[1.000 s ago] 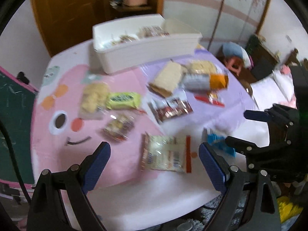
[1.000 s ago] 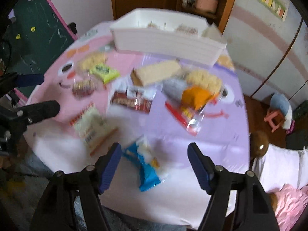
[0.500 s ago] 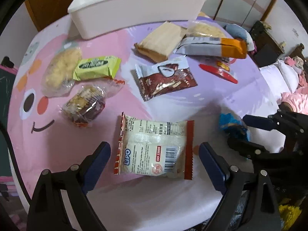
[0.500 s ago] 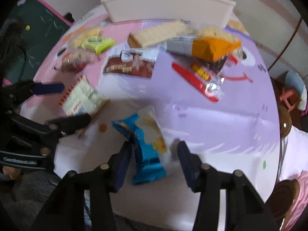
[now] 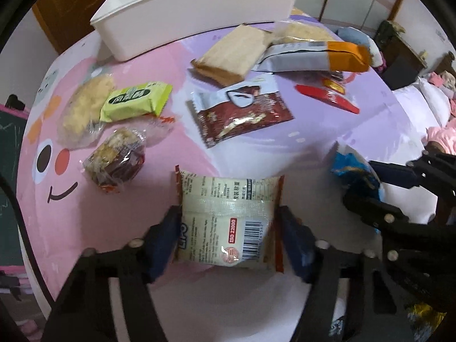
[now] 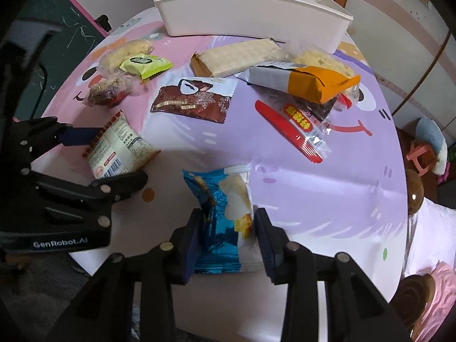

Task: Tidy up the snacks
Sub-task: 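Grasp the blue candy bag with the right gripper while the left grasps the white wafer pack, then carry both packs over the white bin and open both grippers to drop them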

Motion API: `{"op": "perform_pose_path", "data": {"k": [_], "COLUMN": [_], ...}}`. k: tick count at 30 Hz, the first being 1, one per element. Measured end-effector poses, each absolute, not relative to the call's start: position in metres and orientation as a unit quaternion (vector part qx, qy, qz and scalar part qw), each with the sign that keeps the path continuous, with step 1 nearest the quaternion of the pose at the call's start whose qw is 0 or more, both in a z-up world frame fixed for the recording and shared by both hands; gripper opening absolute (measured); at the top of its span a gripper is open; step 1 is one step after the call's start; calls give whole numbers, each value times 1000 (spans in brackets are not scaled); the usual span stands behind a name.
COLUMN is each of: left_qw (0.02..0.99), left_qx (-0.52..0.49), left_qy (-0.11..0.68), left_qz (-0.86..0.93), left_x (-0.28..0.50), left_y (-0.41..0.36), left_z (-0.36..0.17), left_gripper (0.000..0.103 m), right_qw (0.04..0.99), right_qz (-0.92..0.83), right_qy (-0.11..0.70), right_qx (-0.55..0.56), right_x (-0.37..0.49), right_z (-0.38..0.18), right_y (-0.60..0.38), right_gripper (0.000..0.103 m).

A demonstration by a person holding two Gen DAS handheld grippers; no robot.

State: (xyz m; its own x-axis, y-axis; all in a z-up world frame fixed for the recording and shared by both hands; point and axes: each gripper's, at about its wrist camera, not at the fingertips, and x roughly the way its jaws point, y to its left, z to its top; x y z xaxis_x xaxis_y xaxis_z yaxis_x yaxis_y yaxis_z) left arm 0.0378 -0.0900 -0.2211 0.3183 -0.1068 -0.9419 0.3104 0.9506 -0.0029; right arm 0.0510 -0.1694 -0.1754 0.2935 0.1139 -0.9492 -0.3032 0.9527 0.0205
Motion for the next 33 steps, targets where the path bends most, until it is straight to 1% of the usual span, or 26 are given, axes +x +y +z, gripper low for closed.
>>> {"op": "perform_pose_path", "data": {"k": [1, 2, 4, 13, 20, 26, 33], "left_qw": [809, 810, 811, 819, 848, 858, 875], "left_qx": [91, 93, 93, 67, 58, 58, 57], "left_qy": [566, 563, 562, 555, 509, 491, 463], "left_qz": [-131, -133, -134, -129, -136, -140, -131], "left_x": [37, 36, 36, 30, 28, 29, 30], "left_y": [-92, -93, -95, -79, -64, -62, -56], "left_z": [-221, -220, -220, -210, -183, -176, -160], "left_gripper": [53, 51, 50, 49, 49, 49, 49], "right_qw": [800, 800, 800, 797, 794, 798, 816], "right_qz": [130, 129, 128, 122, 118, 118, 123], "right_qy": [580, 580, 580, 585, 590, 583, 558], "right_qx": [-82, -82, -83, -88, -89, -94, -81], "right_x": [51, 51, 51, 51, 53, 53, 59], "right_z": [-175, -176, -176, -176, -177, -173, -151], "right_y": [-170, -169, -169, -167, -164, -161, -161], "right_gripper": [36, 36, 35, 34, 34, 34, 33]}}
